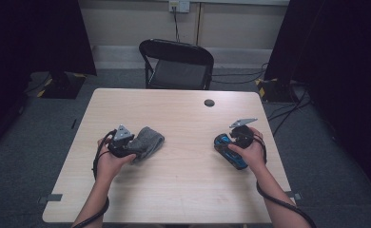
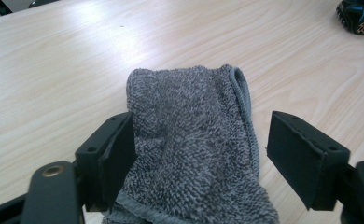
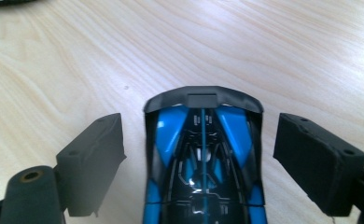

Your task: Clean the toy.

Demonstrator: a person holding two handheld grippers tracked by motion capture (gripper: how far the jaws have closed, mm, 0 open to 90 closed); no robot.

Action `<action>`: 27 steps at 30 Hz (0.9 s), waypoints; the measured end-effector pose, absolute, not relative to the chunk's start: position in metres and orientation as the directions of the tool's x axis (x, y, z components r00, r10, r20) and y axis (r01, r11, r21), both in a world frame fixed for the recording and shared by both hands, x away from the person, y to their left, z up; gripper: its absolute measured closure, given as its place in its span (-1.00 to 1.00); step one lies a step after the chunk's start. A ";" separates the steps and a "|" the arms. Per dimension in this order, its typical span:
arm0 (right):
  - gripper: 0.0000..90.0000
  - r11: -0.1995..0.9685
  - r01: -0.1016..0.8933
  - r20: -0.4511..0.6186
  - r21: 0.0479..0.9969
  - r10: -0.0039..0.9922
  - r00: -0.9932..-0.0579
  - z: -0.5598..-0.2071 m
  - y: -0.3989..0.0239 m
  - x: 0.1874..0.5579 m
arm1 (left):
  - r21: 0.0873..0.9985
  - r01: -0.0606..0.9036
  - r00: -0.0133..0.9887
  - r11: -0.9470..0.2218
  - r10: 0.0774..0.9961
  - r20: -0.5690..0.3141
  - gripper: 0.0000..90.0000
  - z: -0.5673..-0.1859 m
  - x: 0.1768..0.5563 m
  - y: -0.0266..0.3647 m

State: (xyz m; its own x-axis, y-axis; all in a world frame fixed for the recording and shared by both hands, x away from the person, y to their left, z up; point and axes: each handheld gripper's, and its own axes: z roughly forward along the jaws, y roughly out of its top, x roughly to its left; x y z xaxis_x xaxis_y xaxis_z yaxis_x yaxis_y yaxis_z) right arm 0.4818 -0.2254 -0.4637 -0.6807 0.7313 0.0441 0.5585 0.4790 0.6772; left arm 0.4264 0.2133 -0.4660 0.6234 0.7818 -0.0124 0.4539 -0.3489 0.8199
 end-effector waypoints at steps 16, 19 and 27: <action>-0.64 0.475 0.527 0.066 0.705 0.696 -0.715 -0.451 -0.208 0.466 | 0.845 0.404 0.690 -0.350 0.723 -0.030 -0.58 -0.451 0.416 0.192; -0.64 0.485 0.521 0.067 0.702 0.684 -0.727 -0.450 -0.203 0.463 | 0.848 0.394 0.712 -0.355 0.701 -0.037 -0.60 -0.450 0.414 0.185; -0.64 0.500 0.504 0.075 0.704 0.653 -0.753 -0.454 -0.191 0.455 | 0.842 0.396 0.749 -0.365 0.659 -0.067 -0.63 -0.454 0.411 0.167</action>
State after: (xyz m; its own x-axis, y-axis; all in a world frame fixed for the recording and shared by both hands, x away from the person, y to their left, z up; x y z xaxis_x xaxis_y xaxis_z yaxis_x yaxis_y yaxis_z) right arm 0.4551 -0.1914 -0.4544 -0.7534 0.6533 0.0752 0.5042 0.5004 0.7038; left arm 0.4106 0.1673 -0.4544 0.7495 0.6586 -0.0666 0.3960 -0.3655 0.8424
